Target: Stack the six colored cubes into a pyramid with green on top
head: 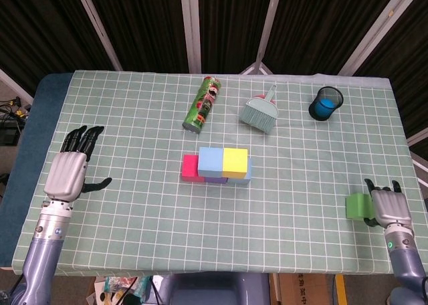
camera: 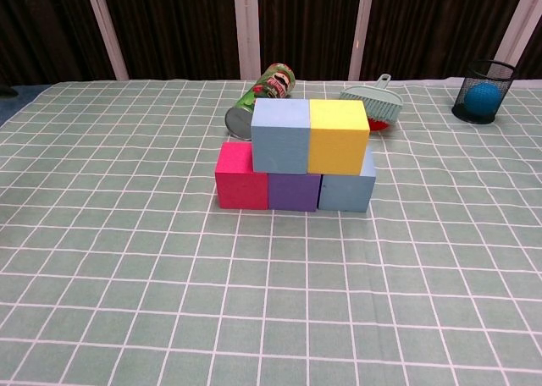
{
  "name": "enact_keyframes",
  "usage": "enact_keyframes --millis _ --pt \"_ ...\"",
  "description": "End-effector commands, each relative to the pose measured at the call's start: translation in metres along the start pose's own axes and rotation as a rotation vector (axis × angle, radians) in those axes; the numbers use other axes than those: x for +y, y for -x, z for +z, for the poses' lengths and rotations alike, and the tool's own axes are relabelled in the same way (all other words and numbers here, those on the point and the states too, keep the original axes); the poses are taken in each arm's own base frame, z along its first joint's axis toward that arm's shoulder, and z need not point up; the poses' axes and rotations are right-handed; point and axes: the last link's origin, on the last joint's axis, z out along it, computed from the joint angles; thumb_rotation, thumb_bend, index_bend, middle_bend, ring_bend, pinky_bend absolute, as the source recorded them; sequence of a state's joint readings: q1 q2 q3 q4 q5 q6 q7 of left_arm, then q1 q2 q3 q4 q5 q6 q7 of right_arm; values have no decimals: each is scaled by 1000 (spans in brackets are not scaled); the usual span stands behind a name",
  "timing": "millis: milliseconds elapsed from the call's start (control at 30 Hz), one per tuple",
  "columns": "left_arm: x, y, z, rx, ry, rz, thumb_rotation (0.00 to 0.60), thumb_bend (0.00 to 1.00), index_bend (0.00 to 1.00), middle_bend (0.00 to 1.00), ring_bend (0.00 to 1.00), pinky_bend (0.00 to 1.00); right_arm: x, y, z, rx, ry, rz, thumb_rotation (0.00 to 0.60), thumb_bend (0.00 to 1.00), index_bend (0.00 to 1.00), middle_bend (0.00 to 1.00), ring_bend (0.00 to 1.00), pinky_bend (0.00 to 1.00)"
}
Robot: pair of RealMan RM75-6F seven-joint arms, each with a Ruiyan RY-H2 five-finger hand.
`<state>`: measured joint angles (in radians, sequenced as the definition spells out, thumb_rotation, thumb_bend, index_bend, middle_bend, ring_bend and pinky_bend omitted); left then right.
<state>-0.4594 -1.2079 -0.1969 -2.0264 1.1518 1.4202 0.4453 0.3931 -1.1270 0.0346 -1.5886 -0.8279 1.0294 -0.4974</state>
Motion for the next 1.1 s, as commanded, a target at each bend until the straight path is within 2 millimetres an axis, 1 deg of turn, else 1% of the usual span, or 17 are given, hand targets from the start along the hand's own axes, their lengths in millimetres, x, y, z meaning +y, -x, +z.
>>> enact_keyframes --millis 33,133,200,333,367,467,533,600,700,733,767,867,967,1100 --pt "0 -1 0 3 1 -1 600 121 0 66 22 51 -2 -5 -1 3 3 30 600 247 113 461 263 12" --pt "0 -2 0 8 1 -3 600 121 0 66 22 51 -4 -14 -3 16 3 64 600 248 113 462 263 12" --pt "0 -3 0 9 1 -3 600 121 0 67 22 51 -8 -26 -4 36 -3 83 600 248 113 463 263 12" --pt "0 -2 0 0 1 4 600 121 0 67 22 51 -18 -57 -9 88 -25 99 600 248 113 466 263 12" --pt "0 -2 0 -2 1 5 600 121 0 67 22 51 -21 -62 -9 98 -29 100 600 249 113 469 263 12" --pt "0 -2 -1 -13 -2 11 600 121 0 66 22 51 -35 -93 -14 152 -56 95 600 252 113 473 263 12" --pt "-1 -2 0 -17 -6 13 600 121 0 66 22 51 -51 -116 -19 176 -73 85 600 253 113 473 263 12" --pt "-1 -2 0 -22 -10 13 600 121 0 67 22 51 -61 -130 -22 187 -84 76 600 253 113 473 263 12" --pt "-1 -3 0 -24 -11 6 600 121 0 67 22 51 -88 -157 -27 213 -116 65 600 254 113 473 264 12" --pt "-1 -4 0 -24 -11 4 600 121 0 66 22 51 -96 -163 -28 219 -124 63 600 254 113 473 264 12" --pt "-1 -5 0 -24 -11 0 600 121 0 67 22 50 -107 -172 -30 224 -137 60 600 254 113 473 263 12" --pt "-2 -7 0 -27 -15 -7 600 121 0 67 22 51 -133 -188 -36 223 -163 54 600 255 113 473 263 12" --pt "-2 -10 1 -31 -19 -15 600 121 0 67 22 51 -163 -204 -41 220 -188 27 600 255 113 474 264 12" --pt "-4 -12 2 -41 -21 -7 600 121 0 67 22 51 -196 -217 -46 215 -189 -53 600 255 113 473 263 12"
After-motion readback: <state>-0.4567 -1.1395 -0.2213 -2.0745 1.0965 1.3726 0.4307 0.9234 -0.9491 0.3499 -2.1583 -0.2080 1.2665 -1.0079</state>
